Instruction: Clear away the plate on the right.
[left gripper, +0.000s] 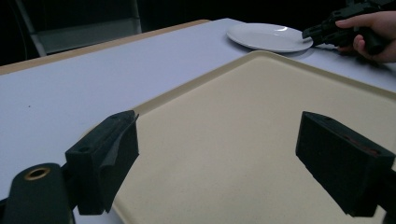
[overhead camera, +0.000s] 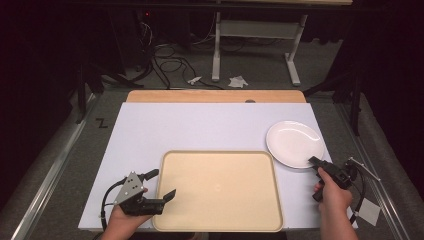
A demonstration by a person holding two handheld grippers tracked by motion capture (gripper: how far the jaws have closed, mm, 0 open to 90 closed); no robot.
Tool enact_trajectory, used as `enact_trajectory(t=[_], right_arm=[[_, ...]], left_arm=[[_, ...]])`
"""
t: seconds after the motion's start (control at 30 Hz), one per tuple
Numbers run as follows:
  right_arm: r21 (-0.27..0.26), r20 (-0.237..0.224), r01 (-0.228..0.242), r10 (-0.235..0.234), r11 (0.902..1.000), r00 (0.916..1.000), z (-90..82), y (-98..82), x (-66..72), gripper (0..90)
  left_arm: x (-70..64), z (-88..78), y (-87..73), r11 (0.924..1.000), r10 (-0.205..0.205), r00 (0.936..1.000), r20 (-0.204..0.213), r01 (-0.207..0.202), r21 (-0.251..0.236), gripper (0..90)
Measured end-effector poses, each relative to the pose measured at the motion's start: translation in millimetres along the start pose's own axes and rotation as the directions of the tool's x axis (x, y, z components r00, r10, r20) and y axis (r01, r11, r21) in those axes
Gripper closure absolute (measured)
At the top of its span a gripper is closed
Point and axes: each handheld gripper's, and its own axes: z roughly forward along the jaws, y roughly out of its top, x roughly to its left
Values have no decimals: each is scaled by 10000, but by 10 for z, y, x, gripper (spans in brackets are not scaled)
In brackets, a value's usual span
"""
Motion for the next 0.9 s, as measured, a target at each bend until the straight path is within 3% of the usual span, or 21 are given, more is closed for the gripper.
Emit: enact_trajectory(t=[0.17,0.3,0.43,0.53,0.63,0.83,0.9], right_arm=[[22,151,8,-8,10000,9999,4,8,-28,798],[30,122,-127,126,9999,9998,4,11,-43,823],[-14,-171,-679,679,9977,9975,7,11,-75,842],[-116,-182,-804,802,9967,9966,5,11,-73,850],[-138,-199,-848,845,9963,9962,-1,15,-68,855],[-430,-800,-943,906,9946,9927,-38,35,-52,880],[-478,-785,-881,842,9950,9934,-43,40,-50,880]], left_arm=[[-6,1,-1,10000,-7,10000,9,7,-2,139],[-14,0,-1,10000,49,10000,22,-49,11,139],[-18,8,-3,9999,91,9999,81,-91,47,139],[-19,10,-4,9999,108,9999,81,-109,63,139],[-20,11,-4,9999,119,9999,86,-119,73,139],[-19,9,-10,9999,101,9999,88,-101,101,139],[-19,10,-10,9998,144,9999,73,-145,128,139]])
